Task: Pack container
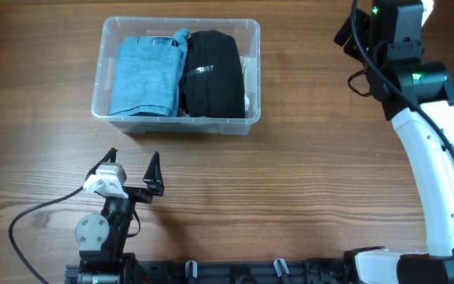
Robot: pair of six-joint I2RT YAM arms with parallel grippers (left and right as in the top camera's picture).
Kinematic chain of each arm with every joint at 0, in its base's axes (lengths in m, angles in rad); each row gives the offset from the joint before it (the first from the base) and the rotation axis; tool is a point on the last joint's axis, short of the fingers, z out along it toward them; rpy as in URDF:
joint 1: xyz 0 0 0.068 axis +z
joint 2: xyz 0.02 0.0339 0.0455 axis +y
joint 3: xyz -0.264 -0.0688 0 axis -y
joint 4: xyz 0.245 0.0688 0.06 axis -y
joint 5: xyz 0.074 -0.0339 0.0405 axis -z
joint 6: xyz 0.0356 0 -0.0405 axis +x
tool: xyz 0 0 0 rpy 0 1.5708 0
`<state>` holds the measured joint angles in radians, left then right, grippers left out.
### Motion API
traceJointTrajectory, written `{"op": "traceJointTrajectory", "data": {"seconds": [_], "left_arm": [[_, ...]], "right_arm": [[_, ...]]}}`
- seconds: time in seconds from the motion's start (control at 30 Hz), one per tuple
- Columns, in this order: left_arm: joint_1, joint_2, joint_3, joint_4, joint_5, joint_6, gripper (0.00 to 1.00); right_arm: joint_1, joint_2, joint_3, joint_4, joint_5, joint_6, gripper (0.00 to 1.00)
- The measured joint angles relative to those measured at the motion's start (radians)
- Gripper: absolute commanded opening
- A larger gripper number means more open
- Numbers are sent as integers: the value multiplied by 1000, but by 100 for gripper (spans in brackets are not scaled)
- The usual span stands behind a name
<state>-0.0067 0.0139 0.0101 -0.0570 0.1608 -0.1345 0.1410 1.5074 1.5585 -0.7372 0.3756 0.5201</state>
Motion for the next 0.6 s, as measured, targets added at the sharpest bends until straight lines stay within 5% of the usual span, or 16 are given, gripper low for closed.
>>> {"op": "traceJointTrajectory", "data": {"seconds": [0.33, 0.6], "left_arm": [[0, -1, 0, 0, 0, 0, 100], [0, -1, 0, 0, 0, 0, 100]], "right_arm": [[0, -310, -60, -84, 26, -1, 100], [0, -686, -662, 525, -153, -327, 100]]}}
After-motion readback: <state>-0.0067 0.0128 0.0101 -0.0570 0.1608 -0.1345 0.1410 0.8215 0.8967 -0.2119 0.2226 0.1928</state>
